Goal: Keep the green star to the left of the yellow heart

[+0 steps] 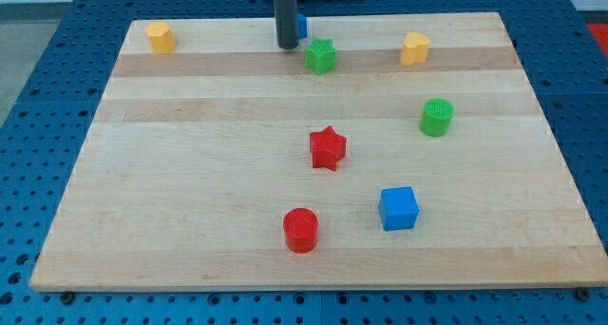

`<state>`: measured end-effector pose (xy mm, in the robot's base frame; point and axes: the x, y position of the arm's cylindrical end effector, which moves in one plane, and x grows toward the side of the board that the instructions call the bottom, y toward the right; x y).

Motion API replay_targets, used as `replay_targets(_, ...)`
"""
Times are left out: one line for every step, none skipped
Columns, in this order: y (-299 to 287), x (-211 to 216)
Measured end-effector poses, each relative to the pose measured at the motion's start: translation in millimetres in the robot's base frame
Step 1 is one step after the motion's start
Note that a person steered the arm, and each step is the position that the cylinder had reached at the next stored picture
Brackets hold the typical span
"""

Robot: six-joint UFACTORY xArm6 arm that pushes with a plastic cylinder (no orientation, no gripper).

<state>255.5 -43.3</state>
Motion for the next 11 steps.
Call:
replay_targets(0, 19)
replay_targets(0, 20)
replay_targets(0, 50)
replay_targets(0, 57)
replay_targets(4, 57)
replay_targets(37, 51)
replay_targets(41, 41)
replay_targets(41, 41)
replay_targets(54, 31)
replay_targets(74, 23)
replay_targets(74, 23)
